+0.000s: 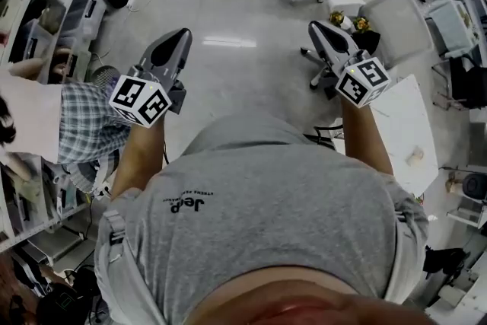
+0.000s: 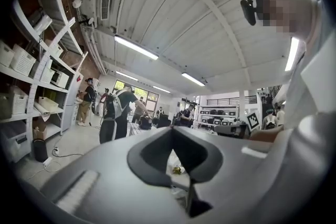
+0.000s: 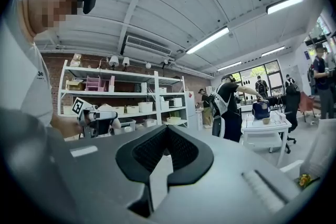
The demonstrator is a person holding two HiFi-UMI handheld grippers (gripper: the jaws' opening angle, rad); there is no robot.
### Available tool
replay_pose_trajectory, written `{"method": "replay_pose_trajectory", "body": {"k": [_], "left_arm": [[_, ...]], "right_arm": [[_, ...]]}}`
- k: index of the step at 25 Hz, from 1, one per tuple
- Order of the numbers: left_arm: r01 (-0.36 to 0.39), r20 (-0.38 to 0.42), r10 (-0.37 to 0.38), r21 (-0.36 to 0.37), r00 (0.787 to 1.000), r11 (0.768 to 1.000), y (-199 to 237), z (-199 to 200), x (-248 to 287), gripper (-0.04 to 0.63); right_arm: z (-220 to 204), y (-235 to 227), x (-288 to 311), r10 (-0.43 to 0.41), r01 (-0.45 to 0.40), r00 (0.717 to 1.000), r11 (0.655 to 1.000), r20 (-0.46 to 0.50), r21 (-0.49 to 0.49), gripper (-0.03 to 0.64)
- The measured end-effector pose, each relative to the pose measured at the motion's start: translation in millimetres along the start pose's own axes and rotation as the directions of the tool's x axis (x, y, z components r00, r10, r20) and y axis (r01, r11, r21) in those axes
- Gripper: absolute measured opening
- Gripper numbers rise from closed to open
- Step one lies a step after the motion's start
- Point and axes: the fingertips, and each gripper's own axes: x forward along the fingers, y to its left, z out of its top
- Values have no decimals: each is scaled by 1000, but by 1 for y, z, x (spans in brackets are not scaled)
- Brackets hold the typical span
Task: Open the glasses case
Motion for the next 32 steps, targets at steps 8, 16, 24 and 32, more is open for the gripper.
{"method": "replay_pose_trajectory", "body": {"k": [8, 16, 24, 32], "left_arm": [[-1, 1, 1, 9, 1000, 1000, 2, 9, -5, 55], [29, -7, -28, 3, 1000, 1000, -2, 8, 3, 55], [61, -9, -61, 0, 998, 998, -9, 4, 14, 55], [78, -13, -78, -2, 997, 997, -14, 3, 18, 55]], "right_arm": [[-7, -2, 5, -9, 9, 1000, 1000, -9, 16, 3], [-8, -2, -1, -23, 23, 1000, 1000, -16, -10, 3], [-10, -5, -9, -34, 33, 998, 999, -44, -41, 2], [-10, -5, -13, -37, 35, 998, 998, -55, -49, 2]]}}
